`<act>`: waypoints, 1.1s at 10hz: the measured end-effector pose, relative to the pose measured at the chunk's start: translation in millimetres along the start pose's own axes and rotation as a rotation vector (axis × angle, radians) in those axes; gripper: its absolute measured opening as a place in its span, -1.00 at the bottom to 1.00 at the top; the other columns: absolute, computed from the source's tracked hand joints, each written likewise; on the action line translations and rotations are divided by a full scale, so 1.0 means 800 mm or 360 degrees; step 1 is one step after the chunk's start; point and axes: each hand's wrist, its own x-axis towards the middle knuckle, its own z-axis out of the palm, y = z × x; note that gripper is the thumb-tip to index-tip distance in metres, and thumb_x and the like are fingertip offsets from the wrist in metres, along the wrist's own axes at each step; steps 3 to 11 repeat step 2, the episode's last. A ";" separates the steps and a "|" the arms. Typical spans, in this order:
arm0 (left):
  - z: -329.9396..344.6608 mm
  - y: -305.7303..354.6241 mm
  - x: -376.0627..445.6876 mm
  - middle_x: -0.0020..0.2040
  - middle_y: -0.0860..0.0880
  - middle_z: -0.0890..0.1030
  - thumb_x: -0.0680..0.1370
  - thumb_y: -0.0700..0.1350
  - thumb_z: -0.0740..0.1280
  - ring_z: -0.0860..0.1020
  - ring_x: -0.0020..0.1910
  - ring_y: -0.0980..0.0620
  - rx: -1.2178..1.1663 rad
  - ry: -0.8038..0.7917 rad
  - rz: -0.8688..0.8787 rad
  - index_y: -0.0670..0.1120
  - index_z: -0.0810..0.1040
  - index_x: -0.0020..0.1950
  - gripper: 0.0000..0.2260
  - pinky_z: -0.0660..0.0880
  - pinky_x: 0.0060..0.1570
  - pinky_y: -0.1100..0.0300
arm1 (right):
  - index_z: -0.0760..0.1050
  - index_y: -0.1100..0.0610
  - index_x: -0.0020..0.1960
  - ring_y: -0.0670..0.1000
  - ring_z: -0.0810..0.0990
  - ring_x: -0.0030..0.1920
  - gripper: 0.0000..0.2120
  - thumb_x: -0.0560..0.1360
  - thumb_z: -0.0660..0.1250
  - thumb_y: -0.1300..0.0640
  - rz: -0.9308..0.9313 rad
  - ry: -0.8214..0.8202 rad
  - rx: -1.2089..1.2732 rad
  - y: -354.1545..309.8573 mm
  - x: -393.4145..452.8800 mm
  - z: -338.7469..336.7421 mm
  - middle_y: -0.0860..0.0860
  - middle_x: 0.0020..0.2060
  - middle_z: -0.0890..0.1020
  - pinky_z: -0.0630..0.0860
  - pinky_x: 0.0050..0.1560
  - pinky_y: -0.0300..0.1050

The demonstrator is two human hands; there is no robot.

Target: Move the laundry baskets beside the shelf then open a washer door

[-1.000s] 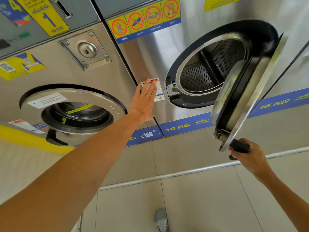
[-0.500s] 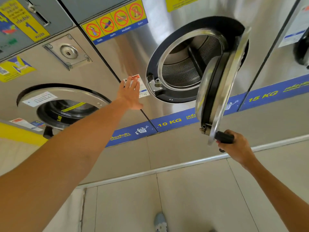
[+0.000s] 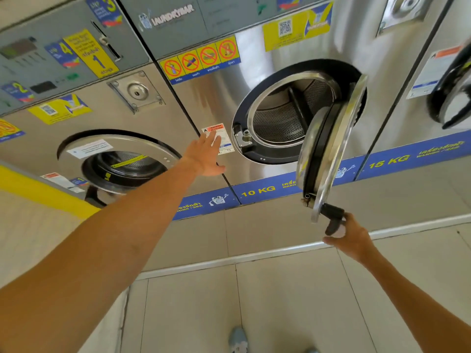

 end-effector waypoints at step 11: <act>-0.041 -0.047 -0.102 0.61 -0.17 0.13 0.48 0.25 0.39 0.23 0.53 -0.20 -0.0380 0.0108 -0.0029 -0.15 0.10 0.61 -0.12 0.31 0.46 -0.16 | 0.00 0.22 0.67 0.29 0.30 0.54 0.26 0.24 0.73 0.00 -0.0117 0.0122 -0.0121 -0.080 -0.047 -0.042 0.26 0.54 0.32 0.32 0.48 0.18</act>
